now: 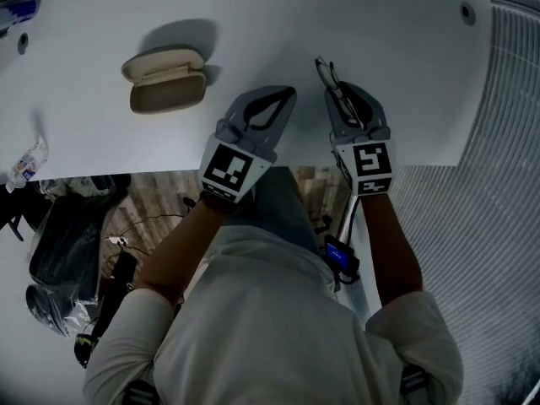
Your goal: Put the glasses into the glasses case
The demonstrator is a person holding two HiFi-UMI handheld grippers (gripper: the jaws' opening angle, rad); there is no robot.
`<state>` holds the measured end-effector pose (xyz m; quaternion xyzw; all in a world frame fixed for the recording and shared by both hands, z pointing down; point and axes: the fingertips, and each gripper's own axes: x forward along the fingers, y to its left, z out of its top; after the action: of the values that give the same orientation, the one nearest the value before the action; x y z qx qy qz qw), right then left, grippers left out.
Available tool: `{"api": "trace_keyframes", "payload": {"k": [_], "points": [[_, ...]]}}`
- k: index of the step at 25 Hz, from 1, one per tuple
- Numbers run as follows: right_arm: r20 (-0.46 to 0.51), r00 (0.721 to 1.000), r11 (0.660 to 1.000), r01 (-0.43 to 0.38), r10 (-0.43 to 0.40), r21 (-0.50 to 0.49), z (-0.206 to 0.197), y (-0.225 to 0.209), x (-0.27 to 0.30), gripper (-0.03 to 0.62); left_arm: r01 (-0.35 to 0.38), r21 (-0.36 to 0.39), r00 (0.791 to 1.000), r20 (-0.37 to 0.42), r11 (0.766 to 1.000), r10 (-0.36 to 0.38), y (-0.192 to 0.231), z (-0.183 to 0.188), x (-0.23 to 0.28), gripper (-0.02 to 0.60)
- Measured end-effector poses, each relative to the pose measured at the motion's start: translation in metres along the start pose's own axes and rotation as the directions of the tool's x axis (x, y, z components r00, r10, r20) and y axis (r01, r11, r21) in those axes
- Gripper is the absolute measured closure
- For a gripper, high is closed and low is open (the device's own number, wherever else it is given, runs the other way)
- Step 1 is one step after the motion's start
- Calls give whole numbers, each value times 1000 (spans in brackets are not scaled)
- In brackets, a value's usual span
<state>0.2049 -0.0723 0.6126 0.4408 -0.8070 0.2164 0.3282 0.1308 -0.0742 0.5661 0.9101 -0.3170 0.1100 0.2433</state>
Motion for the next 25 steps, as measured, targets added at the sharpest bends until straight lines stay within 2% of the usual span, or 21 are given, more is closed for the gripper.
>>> {"api": "trace_keyframes", "payload": {"k": [9,16,20,25], "points": [[121,992,999,-29,31,-12,81,46,-80,496,11,92,998,57,996,-16,-28,70,-65,580],[202,979,999,-38,40,-16,125,84,-143,496,-4,150,995,99,989,-11,-51,121,-120,580],[225,973,998,-45,54,-43,140,91,-152,496,-37,144,993,117,989,20,-48,128,-130,580],[225,967,988,-93,119,-121,161,110,-138,496,-104,127,985,150,986,85,-25,134,-150,580]]}}
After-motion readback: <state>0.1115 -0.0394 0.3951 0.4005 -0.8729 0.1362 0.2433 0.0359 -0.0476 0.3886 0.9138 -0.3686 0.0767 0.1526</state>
